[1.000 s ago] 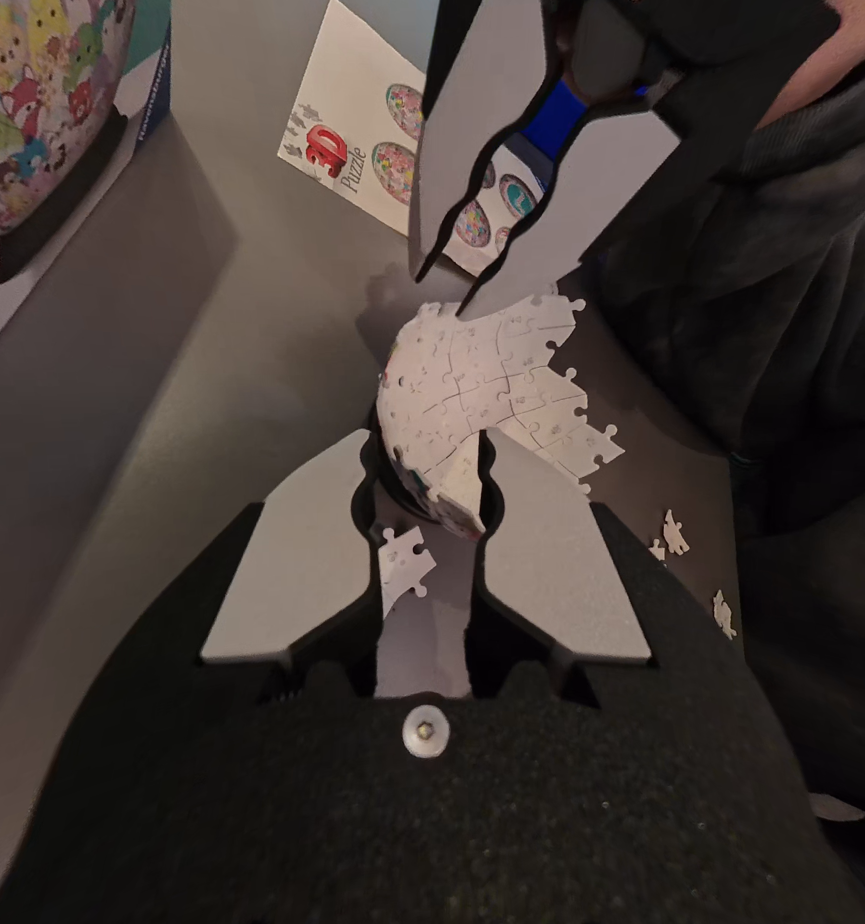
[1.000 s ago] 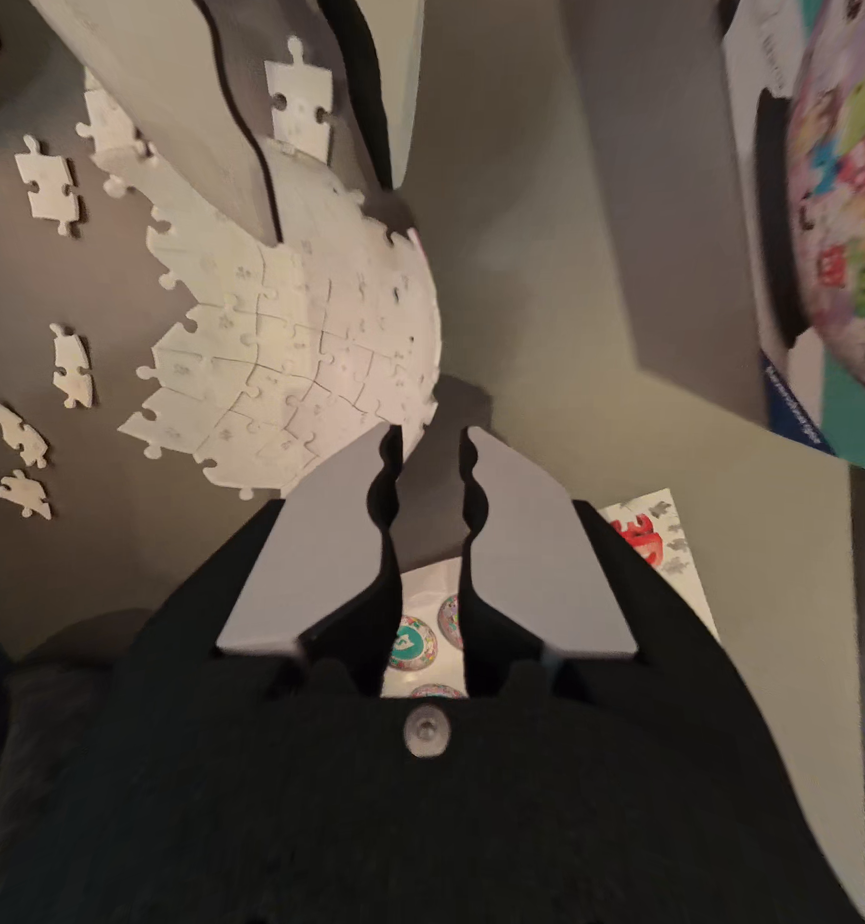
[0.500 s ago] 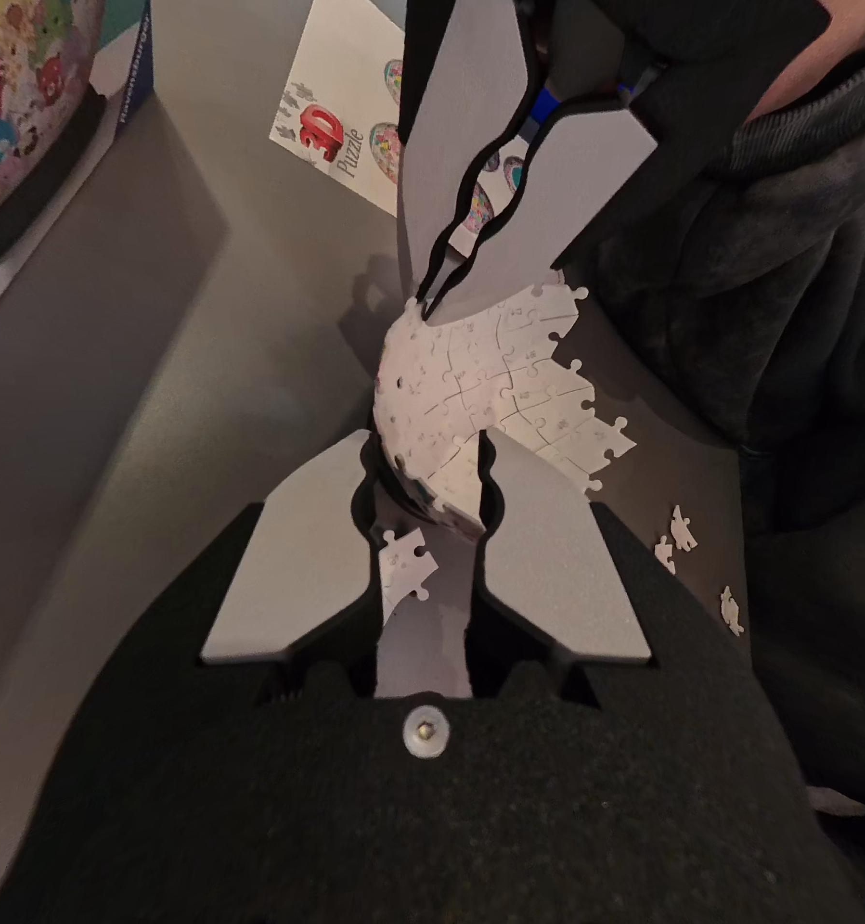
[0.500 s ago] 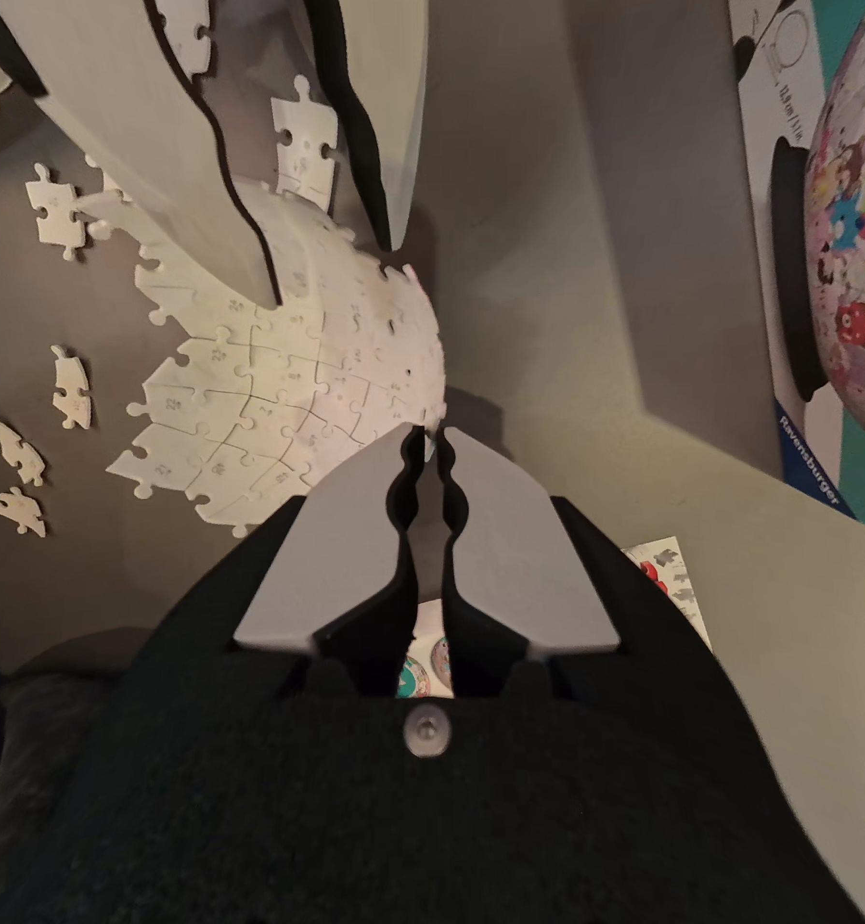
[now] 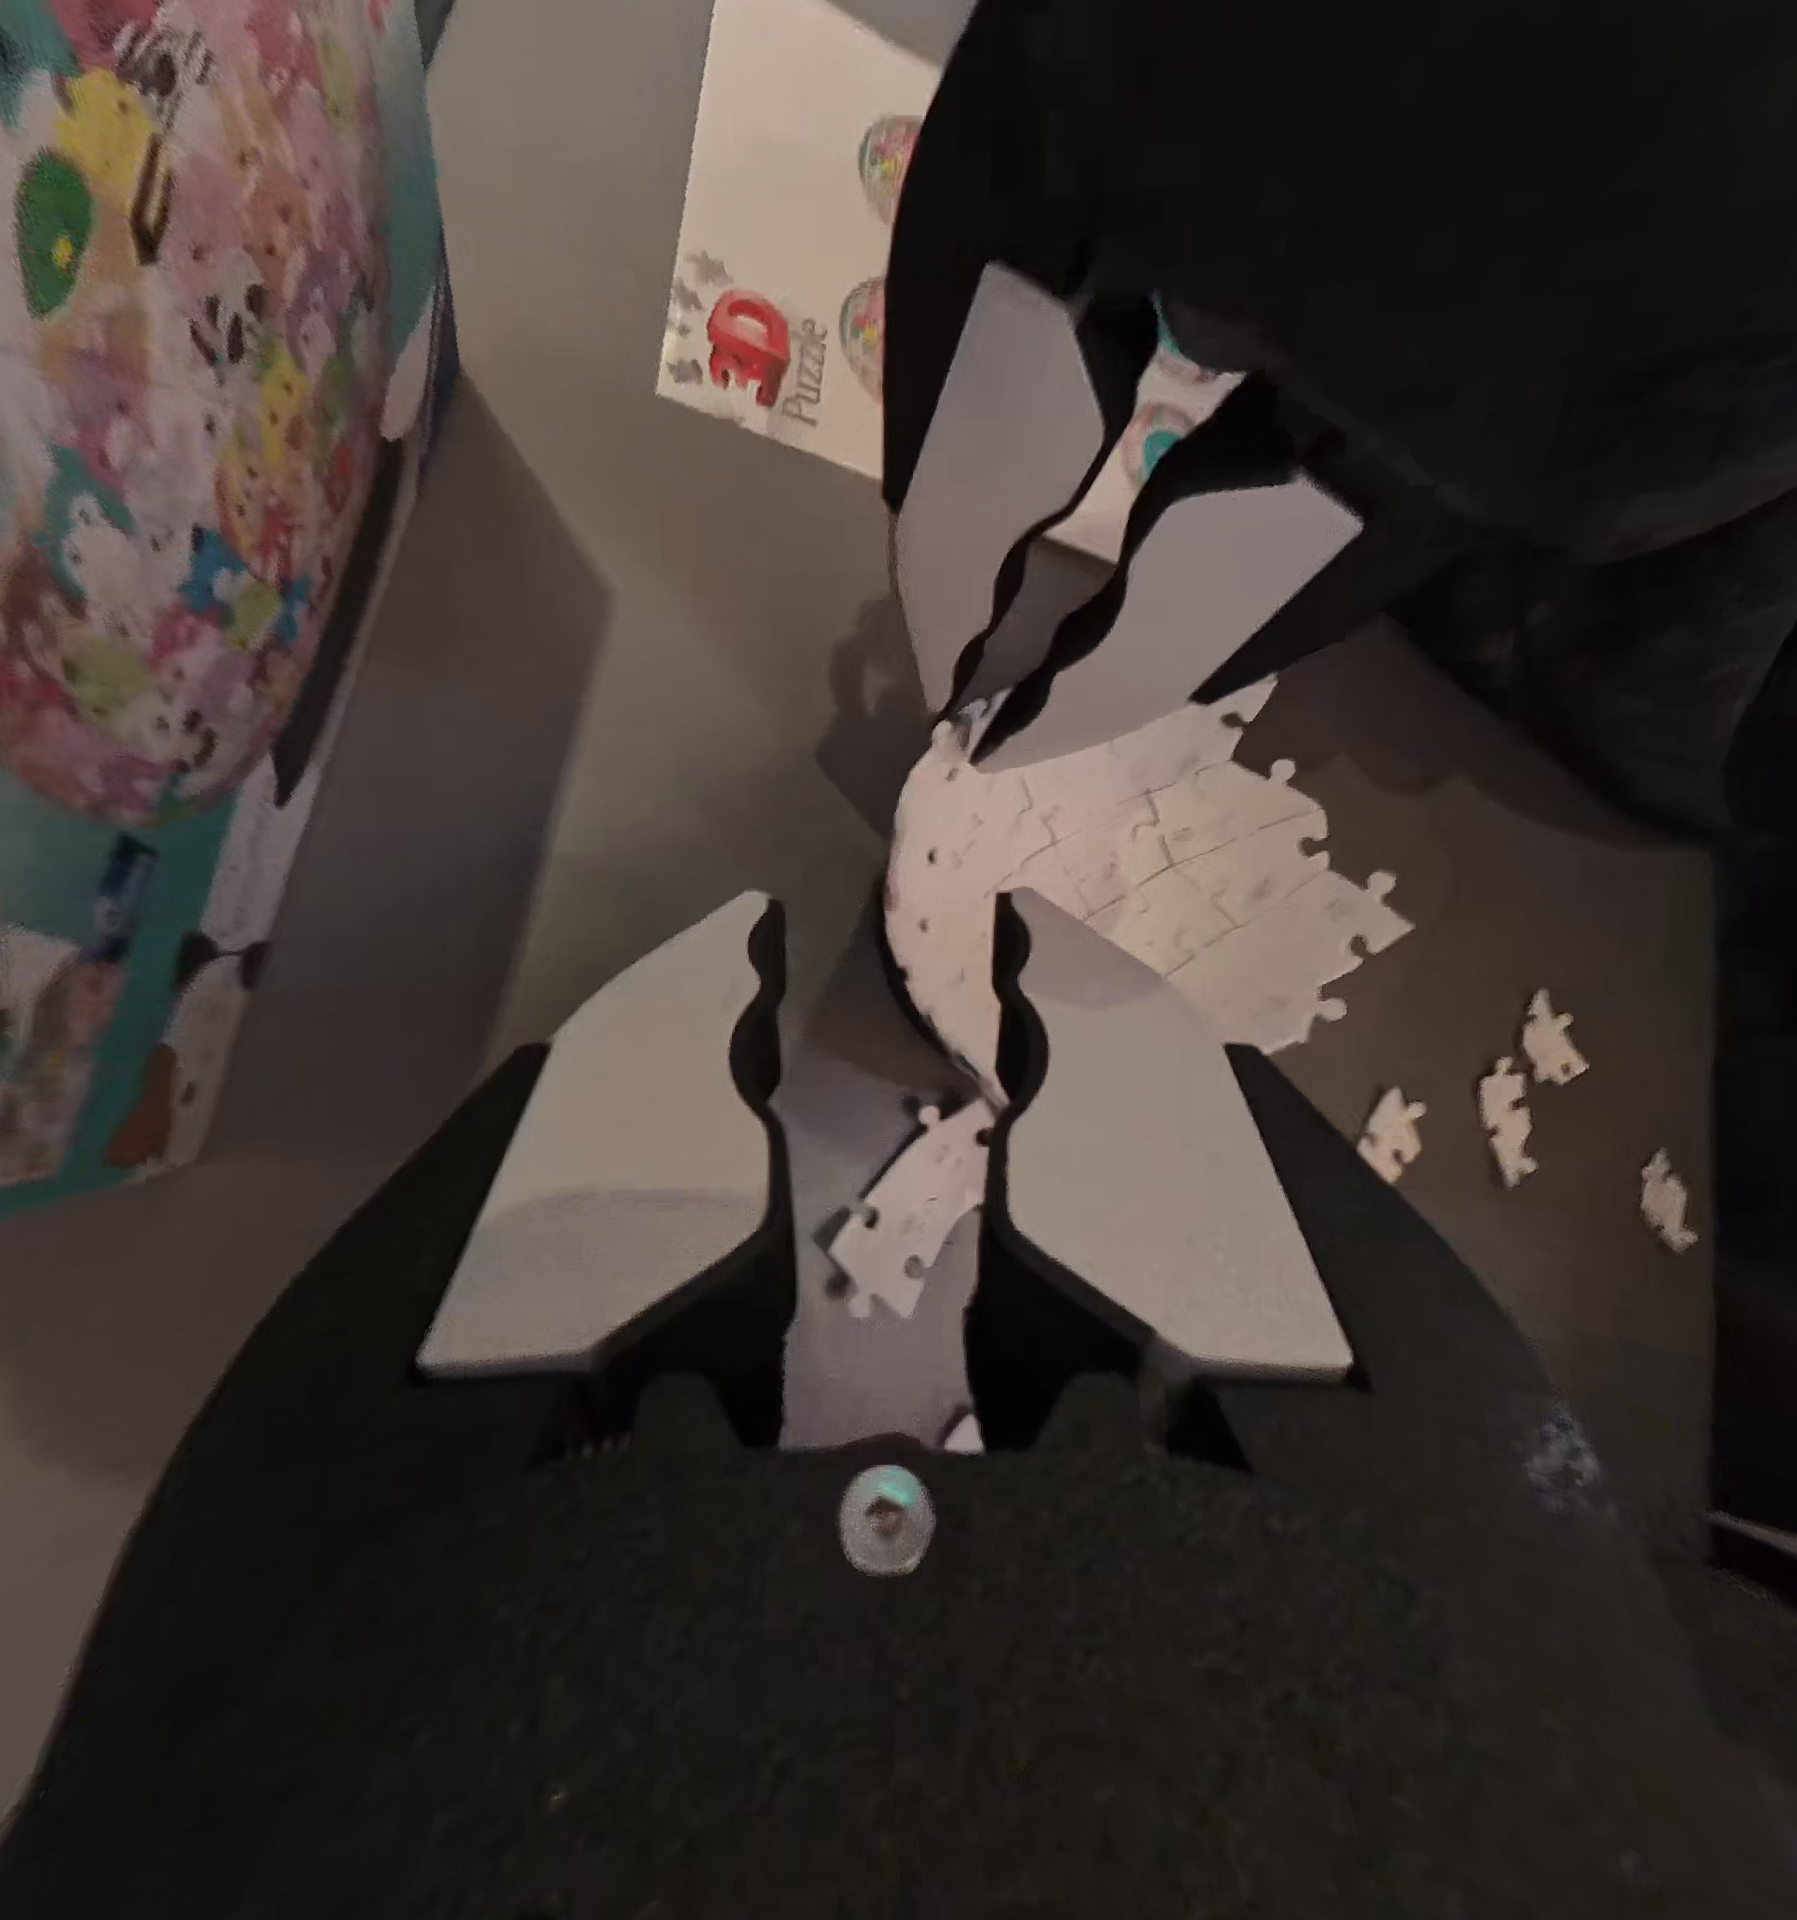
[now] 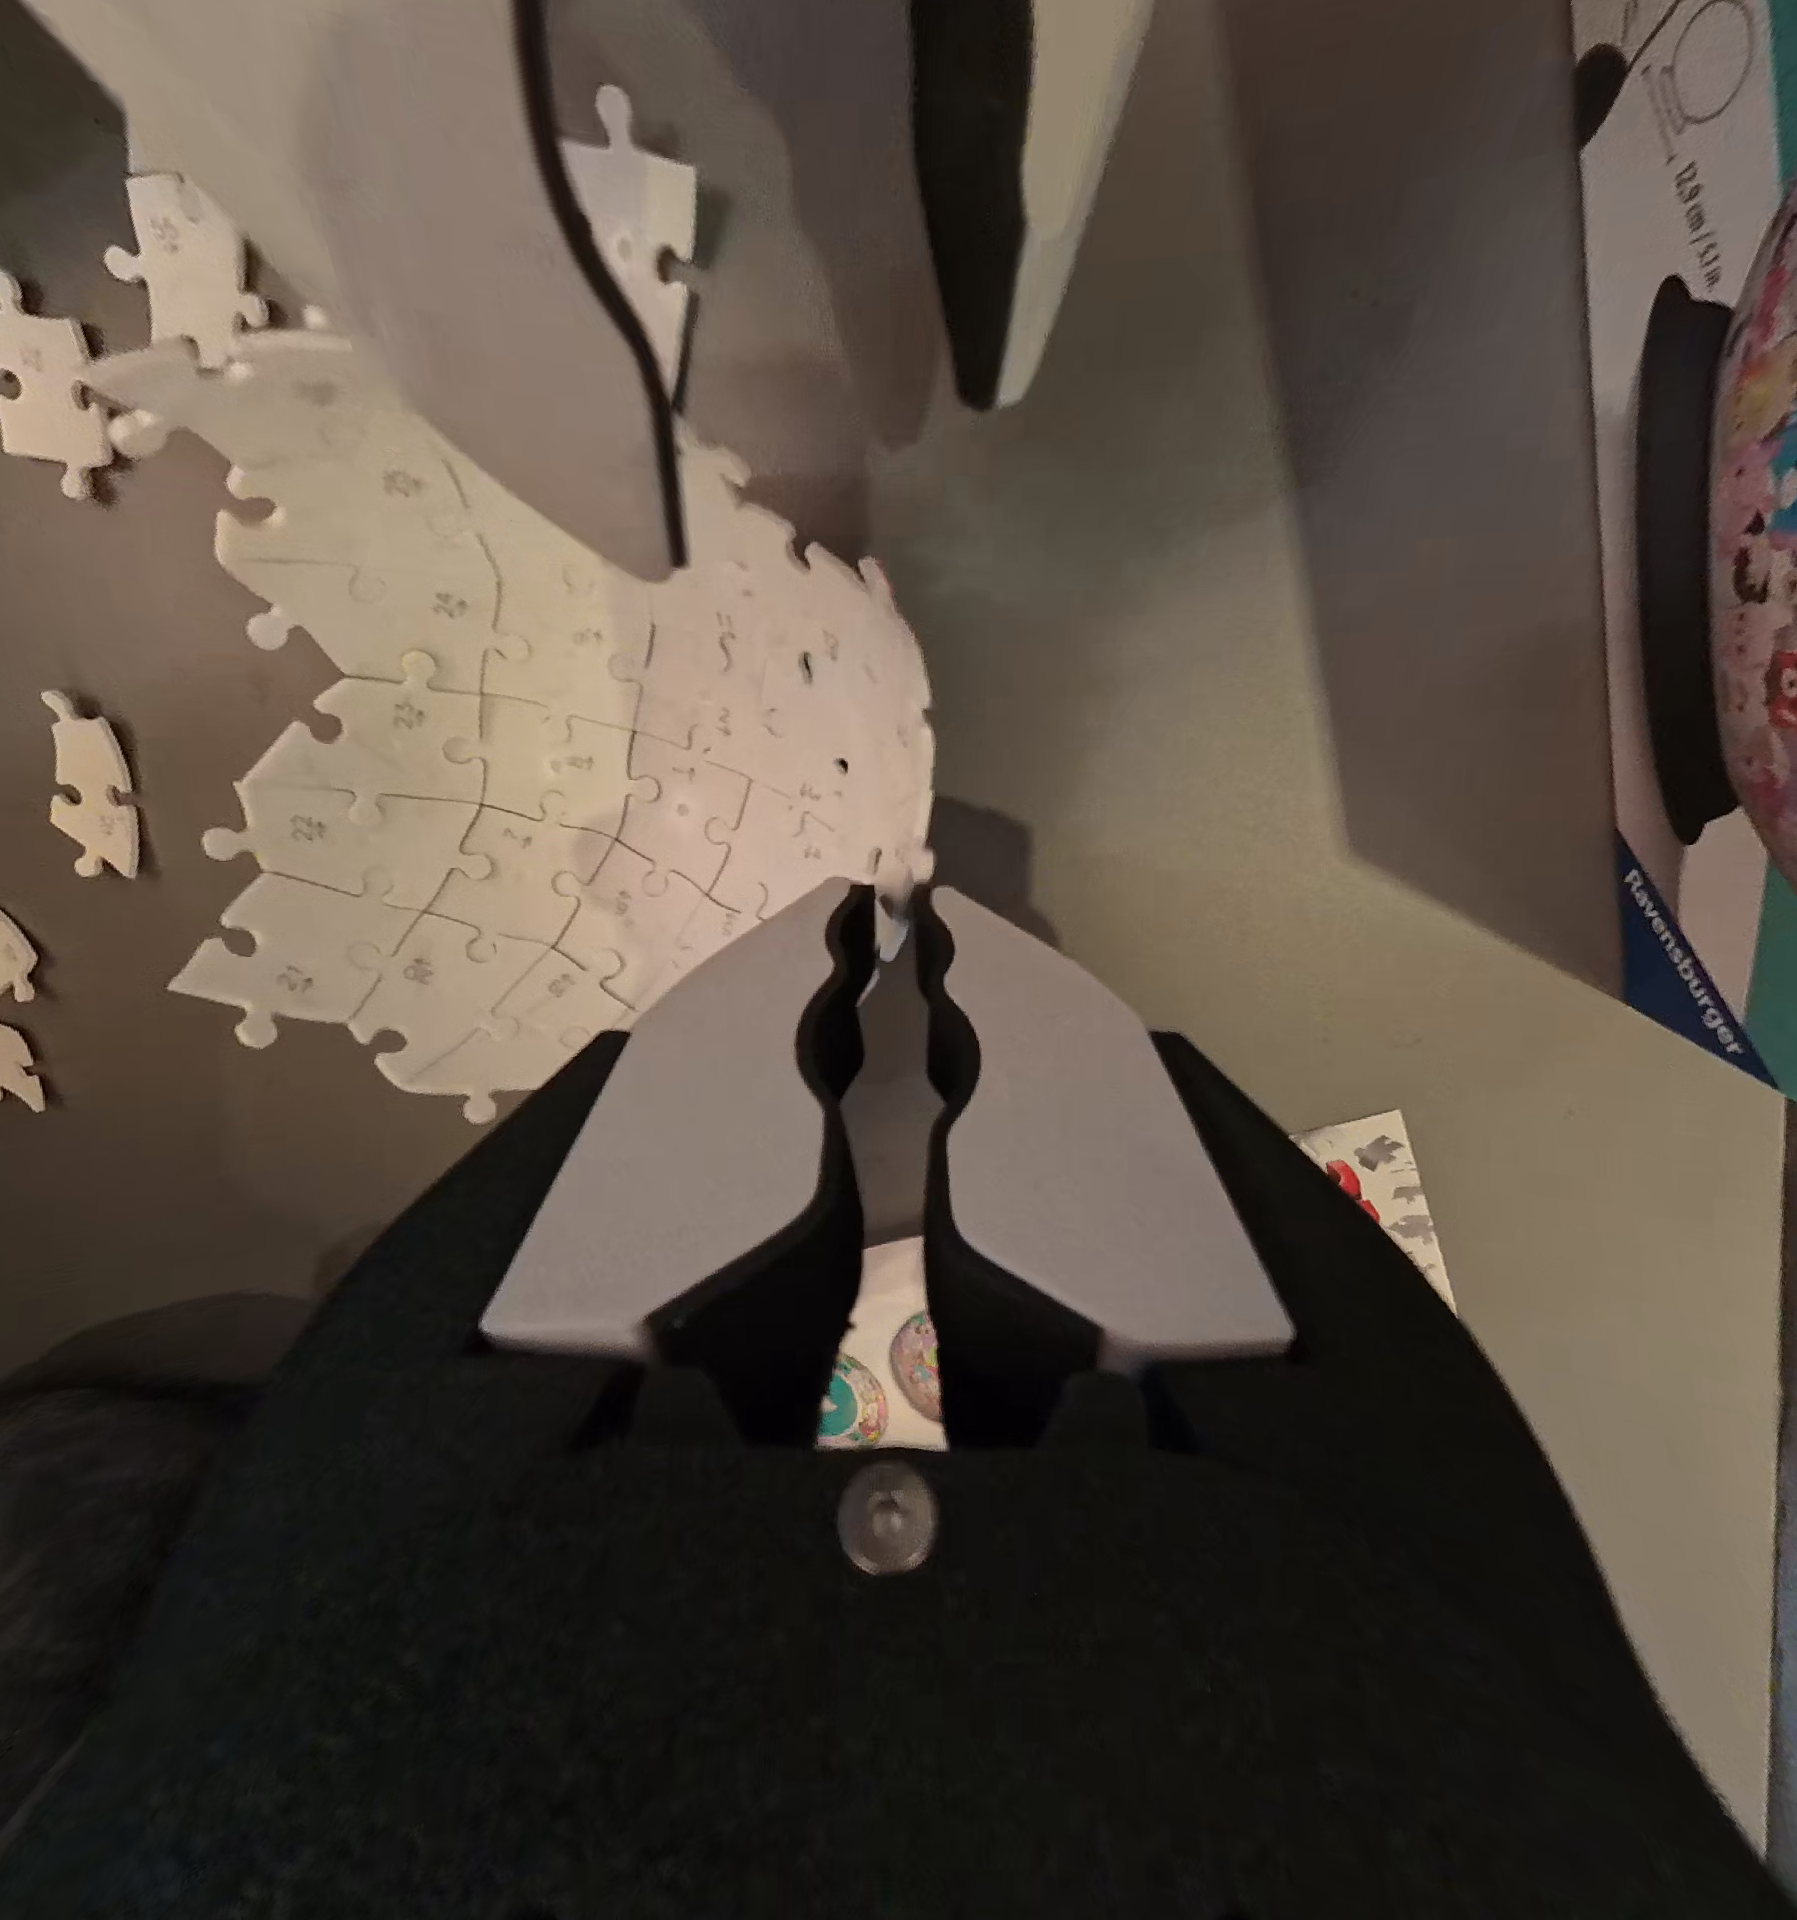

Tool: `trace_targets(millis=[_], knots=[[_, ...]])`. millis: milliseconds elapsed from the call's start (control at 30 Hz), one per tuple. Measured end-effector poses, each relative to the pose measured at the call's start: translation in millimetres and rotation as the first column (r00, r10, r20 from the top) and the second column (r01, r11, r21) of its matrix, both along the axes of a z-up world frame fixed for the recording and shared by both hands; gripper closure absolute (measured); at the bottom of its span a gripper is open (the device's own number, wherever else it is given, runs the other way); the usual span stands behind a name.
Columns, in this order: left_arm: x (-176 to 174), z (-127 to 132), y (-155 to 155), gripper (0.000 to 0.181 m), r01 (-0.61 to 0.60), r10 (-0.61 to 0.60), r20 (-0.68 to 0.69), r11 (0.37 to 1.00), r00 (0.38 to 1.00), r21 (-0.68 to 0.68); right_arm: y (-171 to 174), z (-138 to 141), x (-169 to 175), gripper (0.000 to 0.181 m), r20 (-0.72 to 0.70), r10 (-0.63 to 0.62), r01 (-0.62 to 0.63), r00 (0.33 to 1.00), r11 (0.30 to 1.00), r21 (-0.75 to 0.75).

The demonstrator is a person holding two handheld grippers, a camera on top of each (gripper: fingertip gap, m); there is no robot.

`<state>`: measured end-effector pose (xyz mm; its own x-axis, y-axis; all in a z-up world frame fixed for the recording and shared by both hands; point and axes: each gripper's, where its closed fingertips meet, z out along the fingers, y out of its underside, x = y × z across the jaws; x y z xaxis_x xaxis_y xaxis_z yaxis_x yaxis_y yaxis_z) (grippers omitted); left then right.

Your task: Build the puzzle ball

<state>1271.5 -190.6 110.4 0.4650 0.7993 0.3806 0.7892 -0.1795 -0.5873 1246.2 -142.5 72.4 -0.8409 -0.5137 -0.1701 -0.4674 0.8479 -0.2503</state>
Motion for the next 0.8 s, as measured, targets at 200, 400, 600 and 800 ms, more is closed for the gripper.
trace_targets(millis=[200, 400, 600, 800], knots=[[-12, -1, 7, 0.143, 0.052, -0.052, 0.022, 0.999, 0.998, 0.008, -2, -4, -1, 0.166, 0.017, -0.039, 0.039, 0.999, 0.999, 0.021], [-7, -18, 11, 0.145, 0.076, -0.076, 0.072, 0.997, 0.995, -0.011, 2, 4, -2, 0.168, 0.049, -0.071, 0.07, 0.996, 0.997, 0.029], [-11, -28, 21, 0.153, 0.1, -0.101, 0.1, 0.995, 0.99, 0.006, 3, -7, 2, 0.175, 0.066, -0.063, 0.058, 0.996, 0.995, 0.079], [-9, -29, 22, 0.162, 0.112, -0.114, 0.112, 0.993, 0.987, 0.021, 2, -8, 3, 0.176, 0.081, -0.06, 0.053, 0.995, 0.995, 0.082]])
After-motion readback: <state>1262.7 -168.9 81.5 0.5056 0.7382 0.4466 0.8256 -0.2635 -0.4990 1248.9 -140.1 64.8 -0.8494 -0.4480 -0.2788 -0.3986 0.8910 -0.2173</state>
